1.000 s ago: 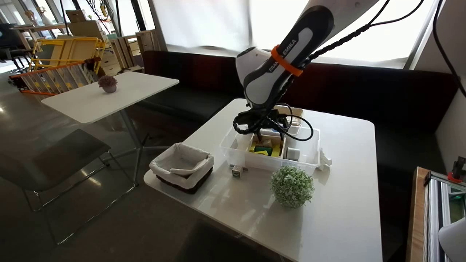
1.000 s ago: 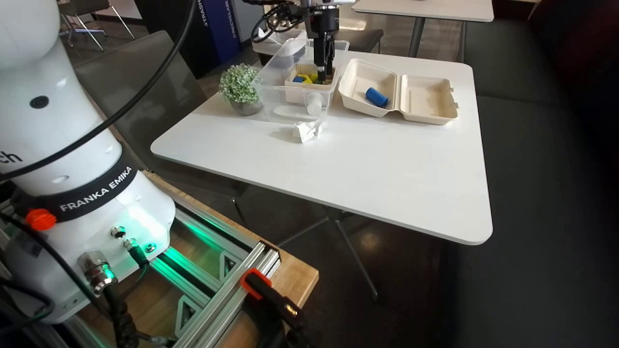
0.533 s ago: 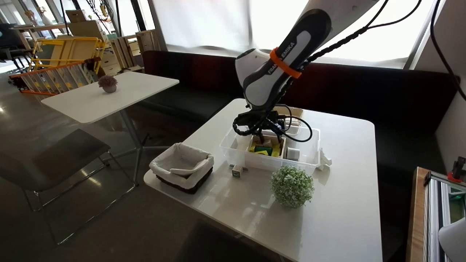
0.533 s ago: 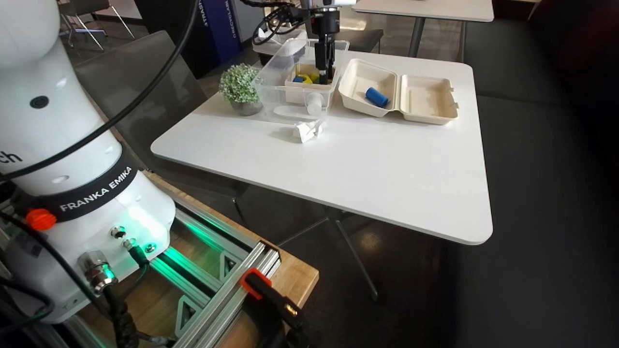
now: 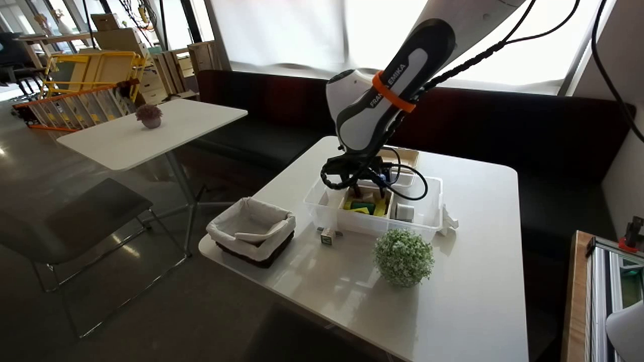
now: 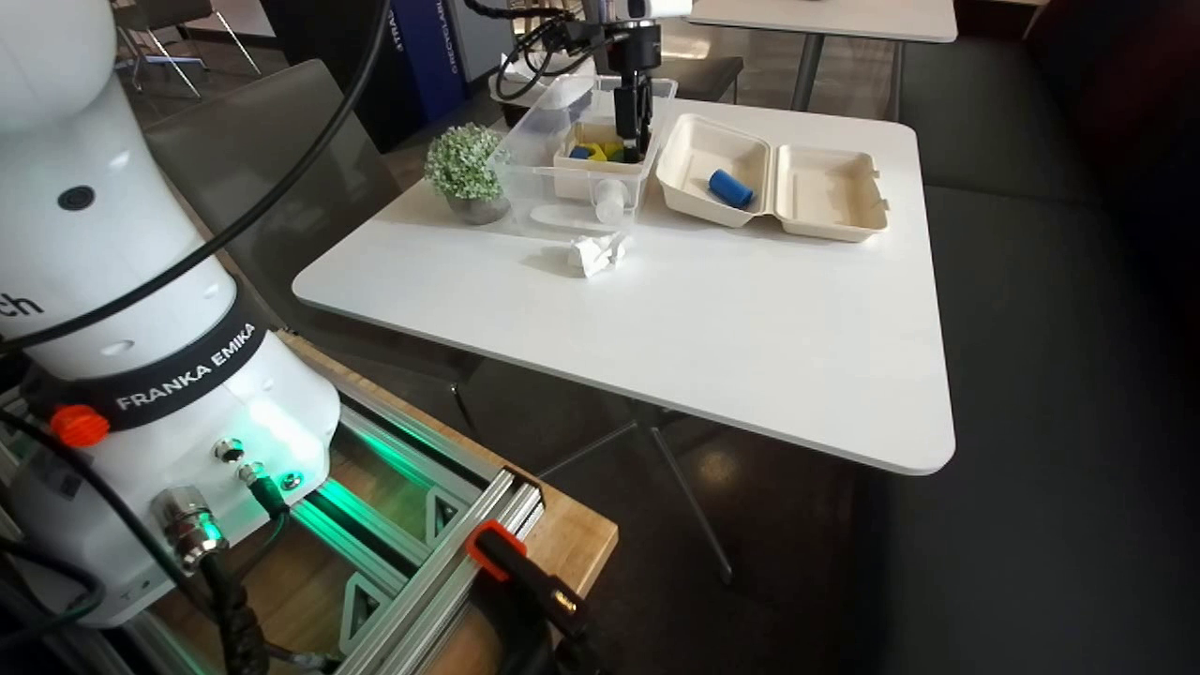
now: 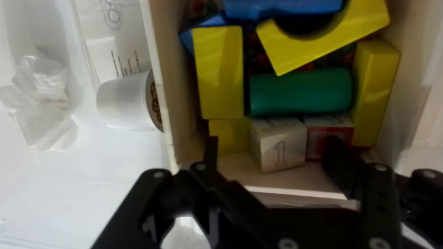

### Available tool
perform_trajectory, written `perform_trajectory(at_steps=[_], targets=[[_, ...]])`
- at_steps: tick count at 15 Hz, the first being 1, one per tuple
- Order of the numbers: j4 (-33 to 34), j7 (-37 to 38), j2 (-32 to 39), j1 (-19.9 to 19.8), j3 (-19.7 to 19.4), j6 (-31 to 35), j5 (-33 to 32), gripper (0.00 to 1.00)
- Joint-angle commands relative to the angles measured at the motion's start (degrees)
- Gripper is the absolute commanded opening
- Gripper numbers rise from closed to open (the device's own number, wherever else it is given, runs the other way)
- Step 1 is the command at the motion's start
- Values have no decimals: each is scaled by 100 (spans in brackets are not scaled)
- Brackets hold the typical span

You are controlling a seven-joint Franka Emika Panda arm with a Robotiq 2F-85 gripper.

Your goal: Remove some objects from the box and put them inside the container

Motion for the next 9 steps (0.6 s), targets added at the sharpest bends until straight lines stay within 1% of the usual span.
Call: perform_trajectory(at_steps=[1, 2, 3, 4, 5, 7, 9], targets=[[44, -56, 141, 0, -37, 135, 82, 72], [45, -62, 138, -4, -37, 118, 89, 70], [45, -72, 129, -17, -32, 110, 108, 59], [43, -58, 126, -12, -41, 108, 100, 56], [48, -61, 122, -17, -41, 102, 103, 44], [43, -59, 106, -21, -45, 111, 107, 35], [40, -74, 90, -28, -47, 104, 108, 32]])
